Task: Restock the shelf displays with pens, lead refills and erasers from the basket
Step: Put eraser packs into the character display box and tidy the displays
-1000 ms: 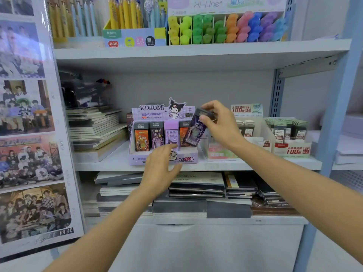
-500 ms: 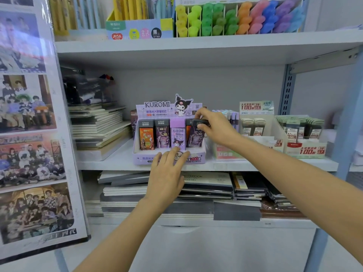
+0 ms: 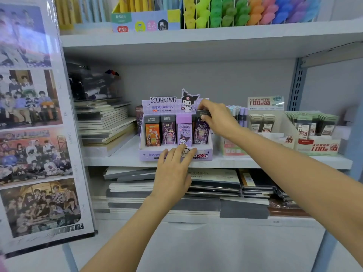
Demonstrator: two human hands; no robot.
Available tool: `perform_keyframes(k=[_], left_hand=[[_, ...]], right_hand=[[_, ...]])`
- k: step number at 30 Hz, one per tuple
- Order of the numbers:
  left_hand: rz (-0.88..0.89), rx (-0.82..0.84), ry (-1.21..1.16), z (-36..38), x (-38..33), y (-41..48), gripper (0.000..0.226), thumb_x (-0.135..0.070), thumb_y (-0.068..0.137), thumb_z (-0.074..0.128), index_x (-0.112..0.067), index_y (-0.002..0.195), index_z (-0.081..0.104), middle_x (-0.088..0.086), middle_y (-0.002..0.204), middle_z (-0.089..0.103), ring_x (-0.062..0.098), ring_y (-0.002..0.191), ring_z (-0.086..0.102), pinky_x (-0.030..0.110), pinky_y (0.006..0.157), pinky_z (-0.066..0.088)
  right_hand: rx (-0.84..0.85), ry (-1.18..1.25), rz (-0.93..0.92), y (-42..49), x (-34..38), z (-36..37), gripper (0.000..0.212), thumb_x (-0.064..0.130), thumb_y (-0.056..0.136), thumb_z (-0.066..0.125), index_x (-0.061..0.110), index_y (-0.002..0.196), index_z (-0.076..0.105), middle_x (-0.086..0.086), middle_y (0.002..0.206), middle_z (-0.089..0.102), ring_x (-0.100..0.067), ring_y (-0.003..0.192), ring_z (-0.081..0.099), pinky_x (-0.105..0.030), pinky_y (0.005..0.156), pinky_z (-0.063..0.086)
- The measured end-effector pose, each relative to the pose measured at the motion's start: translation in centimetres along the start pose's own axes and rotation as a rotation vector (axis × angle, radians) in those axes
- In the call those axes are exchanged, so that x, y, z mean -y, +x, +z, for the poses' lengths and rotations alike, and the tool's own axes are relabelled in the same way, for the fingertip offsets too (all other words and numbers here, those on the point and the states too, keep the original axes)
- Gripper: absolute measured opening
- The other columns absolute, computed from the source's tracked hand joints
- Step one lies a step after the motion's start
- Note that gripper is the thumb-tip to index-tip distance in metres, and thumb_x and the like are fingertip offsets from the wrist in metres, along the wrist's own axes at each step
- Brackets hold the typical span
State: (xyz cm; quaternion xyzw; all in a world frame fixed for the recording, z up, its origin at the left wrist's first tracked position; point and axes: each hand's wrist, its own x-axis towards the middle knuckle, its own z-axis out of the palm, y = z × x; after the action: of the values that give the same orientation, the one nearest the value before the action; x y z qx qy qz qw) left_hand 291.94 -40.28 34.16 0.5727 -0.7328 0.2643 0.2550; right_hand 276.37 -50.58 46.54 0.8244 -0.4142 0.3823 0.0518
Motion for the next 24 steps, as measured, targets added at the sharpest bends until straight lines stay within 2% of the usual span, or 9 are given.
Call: perform_keyframes(k=[2,5,12,17,20,24], left_hand=[[-0.003,0.000,0.006,0.1,0.0,0.0,0.067,-0.024,0.085,0.060,-0.026,0.147,0.035,0.006,0.148,0.037,0.025,0.132,0.038,0.043,0.114,0.020],[-0.005,0.003,0.007,0.1,-0.1,0.1,0.067,-0.024,0.084,0.061,-0.026,0.146,0.036,0.006,0.147,0.038,0.026,0.131,0.039,0.043,0.114,0.021],[0.002,0.008,0.015,-0.2,0.0,0.2,0.066,-0.024,0.085,0.061,-0.026,0.146,0.036,0.007,0.148,0.037,0.026,0.131,0.039,0.042,0.113,0.022],[0.014,0.011,0.012,-0.3,0.3,0.3,0.066,-0.025,0.086,0.059,-0.027,0.147,0.034,0.006,0.149,0.036,0.025,0.131,0.039,0.041,0.113,0.022],[0.028,0.010,0.028,-0.3,0.3,0.4,0.066,-0.024,0.085,0.060,-0.027,0.146,0.036,0.007,0.147,0.038,0.027,0.129,0.041,0.041,0.110,0.024],[0.028,0.004,0.042,-0.5,0.6,0.6,0.064,-0.020,0.081,0.062,-0.025,0.142,0.042,0.013,0.134,0.048,0.031,0.121,0.045,0.041,0.102,0.031]], right_hand=[[0.071,0.006,-0.032,0.2,0.4,-0.4,0.019,0.011,0.094,0.059,0.016,0.112,0.058,-0.009,0.108,0.068,-0.024,0.094,0.061,-0.037,0.084,0.050],[0.163,0.015,-0.067,0.5,0.8,-1.0,0.022,0.013,0.094,0.060,0.018,0.115,0.057,-0.008,0.106,0.067,-0.025,0.093,0.061,-0.040,0.087,0.050],[0.193,0.045,0.015,1.2,0.0,-1.5,0.024,0.010,0.094,0.060,0.014,0.117,0.057,-0.014,0.118,0.063,-0.031,0.111,0.059,-0.046,0.097,0.047],[0.312,0.035,0.030,1.9,-0.4,-2.8,0.025,0.011,0.093,0.061,0.014,0.117,0.058,-0.011,0.129,0.060,-0.026,0.121,0.055,-0.037,0.102,0.043],[0.275,-0.005,0.023,1.9,-0.4,-2.4,0.025,0.008,0.094,0.059,0.012,0.119,0.056,-0.012,0.127,0.061,-0.028,0.119,0.056,-0.036,0.100,0.044],[0.182,0.011,0.018,1.4,-0.1,-1.1,0.028,0.005,0.095,0.056,0.011,0.123,0.056,-0.013,0.123,0.061,-0.029,0.110,0.058,-0.040,0.098,0.046]])
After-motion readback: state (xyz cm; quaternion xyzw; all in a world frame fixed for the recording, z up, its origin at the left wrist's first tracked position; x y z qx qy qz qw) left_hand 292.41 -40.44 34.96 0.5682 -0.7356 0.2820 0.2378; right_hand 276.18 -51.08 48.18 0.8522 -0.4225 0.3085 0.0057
